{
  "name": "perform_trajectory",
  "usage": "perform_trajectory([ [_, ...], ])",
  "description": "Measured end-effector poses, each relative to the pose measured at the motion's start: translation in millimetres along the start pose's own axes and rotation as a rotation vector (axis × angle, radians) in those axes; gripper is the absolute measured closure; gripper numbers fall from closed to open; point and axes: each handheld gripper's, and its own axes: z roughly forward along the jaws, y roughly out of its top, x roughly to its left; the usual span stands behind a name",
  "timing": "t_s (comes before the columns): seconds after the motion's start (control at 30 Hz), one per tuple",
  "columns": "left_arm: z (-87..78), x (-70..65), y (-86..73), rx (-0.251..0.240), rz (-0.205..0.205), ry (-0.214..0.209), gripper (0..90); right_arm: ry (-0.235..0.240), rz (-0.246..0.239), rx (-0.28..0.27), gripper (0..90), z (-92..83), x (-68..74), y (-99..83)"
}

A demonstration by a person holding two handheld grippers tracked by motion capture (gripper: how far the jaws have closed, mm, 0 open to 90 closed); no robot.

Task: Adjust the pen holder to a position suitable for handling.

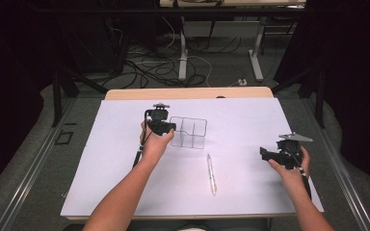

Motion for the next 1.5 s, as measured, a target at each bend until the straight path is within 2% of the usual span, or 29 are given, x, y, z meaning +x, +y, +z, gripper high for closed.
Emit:
perform_trajectory([
  [0.2,-3.0,-0.5,-1.6,-0.002,0.008,-0.020,68.3,0.038,-0.033,-0.009,17.5,-1.7,15.1,4.2],
  [0.23,-3.1,-0.6,-1.8,-0.002,0.009,-0.021,66.9,0.057,-0.052,-0.008,21.1,-1.6,21.0,6.4],
  [0.27,-3.1,-0.7,-1.8,-0.002,0.010,-0.023,66.9,0.057,-0.052,-0.008,21.1,-1.6,21.0,6.4],
  [0.33,-3.4,-0.8,-1.9,-0.002,0.014,-0.021,66.1,0.102,-0.069,-0.020,30.7,-2.9,31.9,11.5],
  [0.37,-3.5,-1.0,-1.9,-0.001,0.014,-0.021,66.1,0.102,-0.069,-0.020,30.7,-2.9,31.9,11.5],
  [0.4,-3.4,-1.4,-2.3,-0.003,0.009,-0.024,65.8,0.127,-0.078,-0.020,34.7,-2.9,36.3,13.4],
  [0.53,-2.8,0.0,-2.0,-0.005,0.013,-0.038,63.8,0.222,-0.105,-0.022,55.7,-2.8,57.1,20.1],
  [0.57,-2.6,0.4,-1.8,-0.010,0.015,-0.042,62.5,0.258,-0.131,-0.024,64.4,-0.9,68.4,23.1],
  [0.6,-2.8,0.5,-1.6,-0.013,0.018,-0.043,62.5,0.258,-0.131,-0.024,64.4,-0.9,68.4,23.1],
  [0.8,-3.1,1.6,-1.2,-0.026,0.032,-0.054,59.1,0.333,-0.189,-0.010,80.6,11.3,98.3,31.2],
  [0.83,-3.4,2.0,-1.3,-0.026,0.033,-0.056,57.5,0.356,-0.199,-0.006,83.9,16.1,106.9,33.0],
  [0.87,-3.7,2.4,-1.5,-0.030,0.035,-0.059,57.5,0.356,-0.199,-0.006,83.9,16.1,106.9,33.0],
  [1.03,-7.4,5.8,-3.8,-0.053,0.068,-0.043,50.6,0.395,-0.227,0.013,89.6,29.2,127.6,37.0],
  [1.07,-8.0,6.8,-4.4,-0.061,0.074,-0.040,50.6,0.395,-0.227,0.013,89.6,29.2,127.6,37.0],
  [1.13,-10.2,9.2,-5.4,-0.070,0.080,-0.032,46.0,0.405,-0.240,0.019,90.0,34.4,136.5,38.0],
  [1.27,-16.3,15.9,-8.2,-0.093,0.112,-0.022,39.5,0.416,-0.242,0.030,90.0,40.3,143.6,38.2],
  [1.43,-24.6,28.7,-11.8,-0.122,0.131,-0.028,33.3,0.416,-0.247,0.049,90.0,50.8,152.9,37.2],
  [1.5,-27.9,34.0,-14.1,-0.149,0.144,-0.033,31.9,0.416,-0.243,0.058,90.0,54.3,155.2,37.3],
])
